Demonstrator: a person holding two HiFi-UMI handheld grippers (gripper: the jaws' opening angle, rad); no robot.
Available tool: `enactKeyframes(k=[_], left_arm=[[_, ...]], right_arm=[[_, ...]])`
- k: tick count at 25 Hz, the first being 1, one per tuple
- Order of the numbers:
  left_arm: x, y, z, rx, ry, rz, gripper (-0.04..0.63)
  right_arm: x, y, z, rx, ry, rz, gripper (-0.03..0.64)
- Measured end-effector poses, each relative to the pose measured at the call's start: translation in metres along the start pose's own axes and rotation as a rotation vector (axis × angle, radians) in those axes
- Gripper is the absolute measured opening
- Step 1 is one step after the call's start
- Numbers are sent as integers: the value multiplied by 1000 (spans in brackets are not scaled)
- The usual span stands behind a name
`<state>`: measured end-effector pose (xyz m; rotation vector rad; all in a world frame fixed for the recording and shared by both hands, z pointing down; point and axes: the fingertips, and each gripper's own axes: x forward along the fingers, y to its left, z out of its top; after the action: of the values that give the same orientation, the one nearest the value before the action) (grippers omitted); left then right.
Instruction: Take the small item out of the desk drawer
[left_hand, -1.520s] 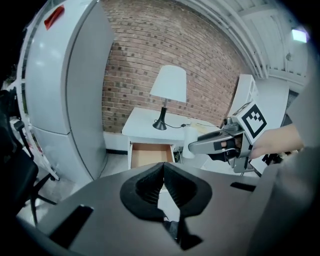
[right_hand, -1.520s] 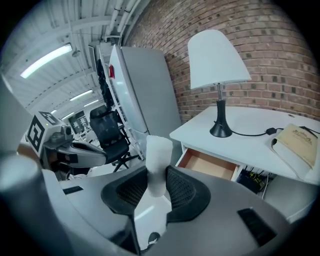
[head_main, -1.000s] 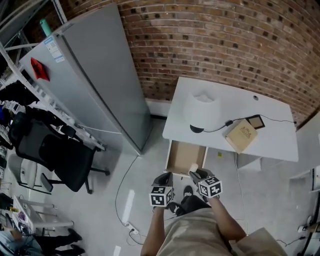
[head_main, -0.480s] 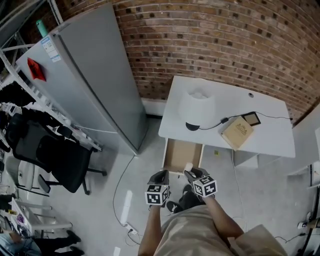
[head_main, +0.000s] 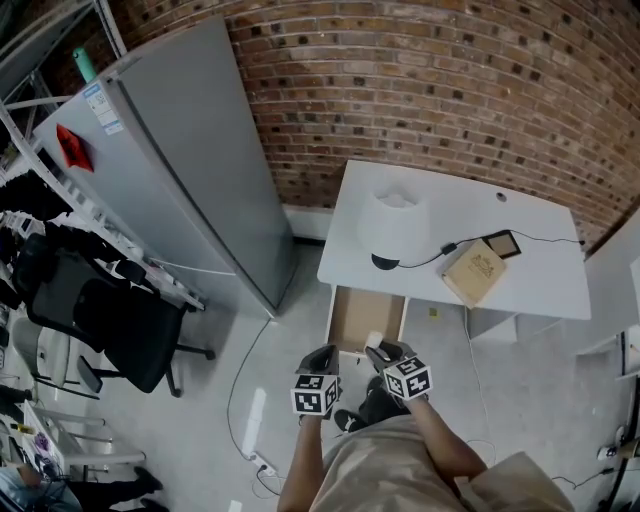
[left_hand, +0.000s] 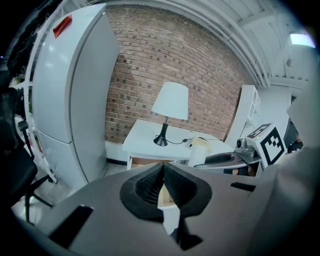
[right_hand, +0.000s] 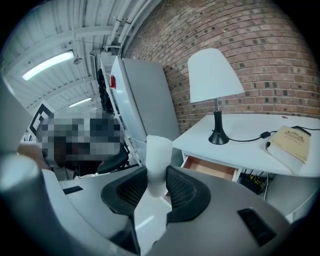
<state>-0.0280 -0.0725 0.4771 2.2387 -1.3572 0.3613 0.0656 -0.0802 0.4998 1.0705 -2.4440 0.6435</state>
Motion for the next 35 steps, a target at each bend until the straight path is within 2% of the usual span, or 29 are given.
enactKeyframes(k=[17,25,35], left_arm=[[3,-5,-6,5,16,0,17],[-11,10,-9,-20,7,58,17],[-6,3,-11,-5,17,46,17]], right_arm=[[3,-4,-2,-5,-1,16,140],[10,1,-2,7,-3,33,140],[9,-2,-5,27,-3,28,140]])
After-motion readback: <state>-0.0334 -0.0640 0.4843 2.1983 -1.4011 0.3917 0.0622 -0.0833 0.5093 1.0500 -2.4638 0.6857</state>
